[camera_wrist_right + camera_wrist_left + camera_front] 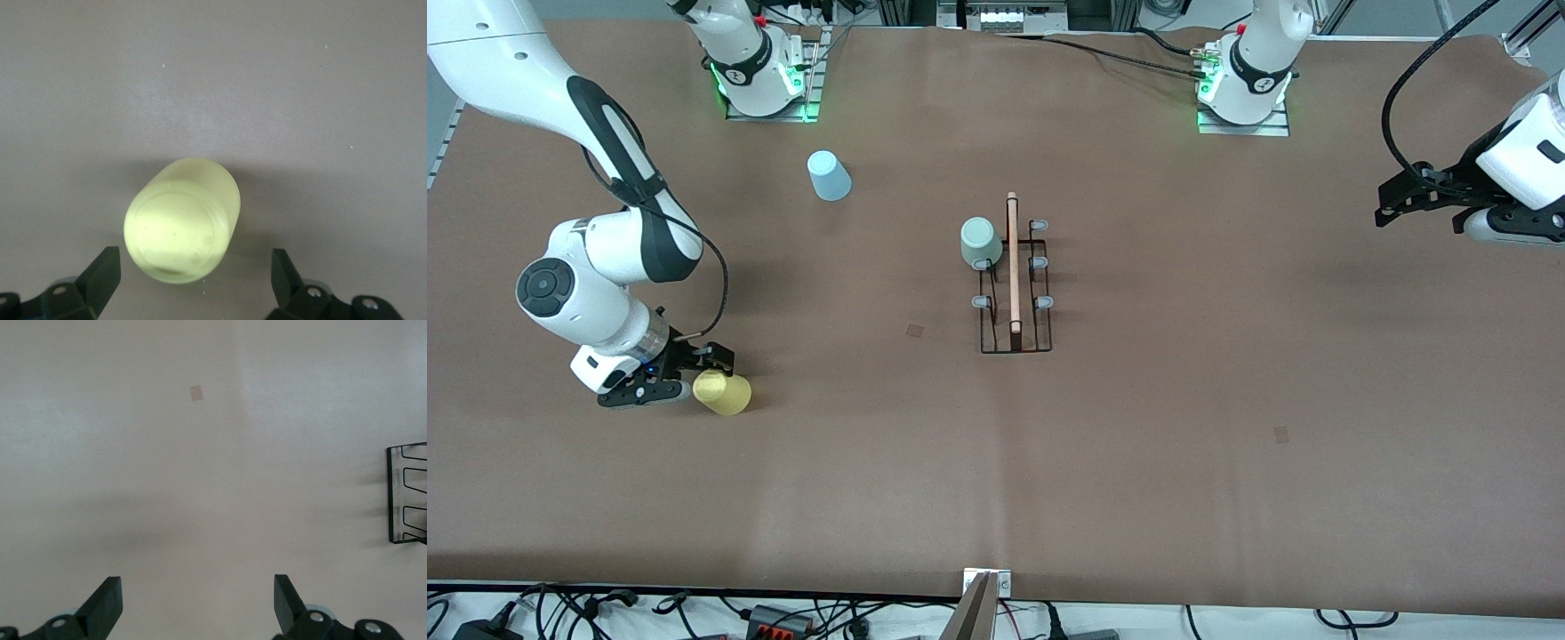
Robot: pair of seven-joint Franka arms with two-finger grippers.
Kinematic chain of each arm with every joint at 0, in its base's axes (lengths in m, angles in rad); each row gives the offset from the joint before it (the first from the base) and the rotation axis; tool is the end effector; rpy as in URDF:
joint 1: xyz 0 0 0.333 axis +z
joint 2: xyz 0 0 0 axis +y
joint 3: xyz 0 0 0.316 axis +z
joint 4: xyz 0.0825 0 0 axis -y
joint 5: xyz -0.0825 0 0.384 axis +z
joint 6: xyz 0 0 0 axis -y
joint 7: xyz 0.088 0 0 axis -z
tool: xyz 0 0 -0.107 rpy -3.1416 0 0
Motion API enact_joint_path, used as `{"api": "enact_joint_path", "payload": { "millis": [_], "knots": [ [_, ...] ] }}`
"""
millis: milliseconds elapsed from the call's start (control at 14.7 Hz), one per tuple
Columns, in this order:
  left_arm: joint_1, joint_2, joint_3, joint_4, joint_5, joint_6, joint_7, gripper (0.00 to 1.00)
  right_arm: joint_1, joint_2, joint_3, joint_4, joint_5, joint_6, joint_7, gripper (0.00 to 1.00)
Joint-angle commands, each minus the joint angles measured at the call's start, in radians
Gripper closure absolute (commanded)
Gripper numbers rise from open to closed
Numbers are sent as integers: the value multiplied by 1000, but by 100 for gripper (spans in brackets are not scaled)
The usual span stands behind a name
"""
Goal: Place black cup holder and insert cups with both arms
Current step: 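Grasp the yellow cup with the right gripper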
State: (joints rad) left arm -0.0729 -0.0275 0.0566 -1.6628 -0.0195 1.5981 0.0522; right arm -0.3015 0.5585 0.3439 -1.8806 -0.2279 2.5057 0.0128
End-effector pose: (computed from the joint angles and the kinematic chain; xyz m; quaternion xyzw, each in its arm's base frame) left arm 0.5462 -0.0105 0.5985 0.9992 -0.0338 -0.0184 0.0109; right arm 0.6463 0.0151 0.2356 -0.9956 -0.0740 -0.0540 0.0177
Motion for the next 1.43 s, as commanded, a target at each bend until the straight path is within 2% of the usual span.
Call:
{"api": "enact_joint_path", "payload": {
  "millis": [0,883,1155,1223,1359],
  "knots": [
    [-1,1,3,20,-2,-20,12,0,7,15,0,9,-13,22,0,0],
    [2,1,3,18,-2,-21,12,0,19,44,0,52,-14,33,-1,0],
    [2,1,5,20,-2,-21,12,0,22,46,0,52,-19,33,-5,20],
    [2,1,5,18,-2,-21,12,0,22,46,-2,52,-19,33,-10,28],
    [2,1,3,20,-2,-21,12,0,22,46,0,52,-21,33,-16,51]
  ]
}}
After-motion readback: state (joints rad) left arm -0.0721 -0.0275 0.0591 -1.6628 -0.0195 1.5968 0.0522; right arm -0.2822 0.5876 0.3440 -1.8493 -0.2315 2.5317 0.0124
